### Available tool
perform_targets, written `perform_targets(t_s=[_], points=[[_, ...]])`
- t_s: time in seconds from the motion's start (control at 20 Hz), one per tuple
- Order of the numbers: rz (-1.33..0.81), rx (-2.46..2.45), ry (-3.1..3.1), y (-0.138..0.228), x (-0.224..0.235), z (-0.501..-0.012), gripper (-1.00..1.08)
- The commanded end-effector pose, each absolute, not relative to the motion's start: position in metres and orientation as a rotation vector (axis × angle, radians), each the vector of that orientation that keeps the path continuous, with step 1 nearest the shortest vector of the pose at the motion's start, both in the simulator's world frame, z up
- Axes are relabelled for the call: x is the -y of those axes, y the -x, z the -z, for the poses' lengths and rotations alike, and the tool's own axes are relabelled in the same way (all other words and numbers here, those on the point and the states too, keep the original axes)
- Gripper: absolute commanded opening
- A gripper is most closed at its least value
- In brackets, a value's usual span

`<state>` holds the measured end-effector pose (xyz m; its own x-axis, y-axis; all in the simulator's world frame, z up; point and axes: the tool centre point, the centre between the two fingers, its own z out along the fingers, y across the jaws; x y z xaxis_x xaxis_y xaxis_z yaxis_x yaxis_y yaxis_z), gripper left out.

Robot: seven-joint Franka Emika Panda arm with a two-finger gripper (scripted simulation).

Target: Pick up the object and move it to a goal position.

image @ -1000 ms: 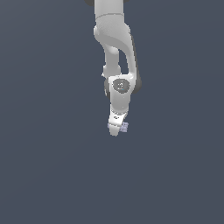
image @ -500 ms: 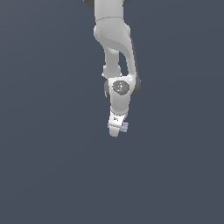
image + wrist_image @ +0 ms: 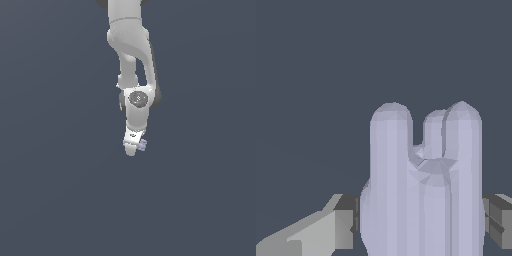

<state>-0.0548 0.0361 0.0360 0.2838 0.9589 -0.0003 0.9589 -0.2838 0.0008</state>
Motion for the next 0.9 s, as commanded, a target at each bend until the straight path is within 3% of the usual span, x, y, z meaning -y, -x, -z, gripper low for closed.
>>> perform_targets(t_s=[0.0,0.4,0.85], points=[[-0.001,-1.879,-2.516,0.055,-0.036,-0.042,-1.0],[0.001,-1.88,-2.514,0.061,-0.04,-0.082,-1.0],[0.001,-1.882,-2.514,0.072,-0.048,-0.163,-1.0]])
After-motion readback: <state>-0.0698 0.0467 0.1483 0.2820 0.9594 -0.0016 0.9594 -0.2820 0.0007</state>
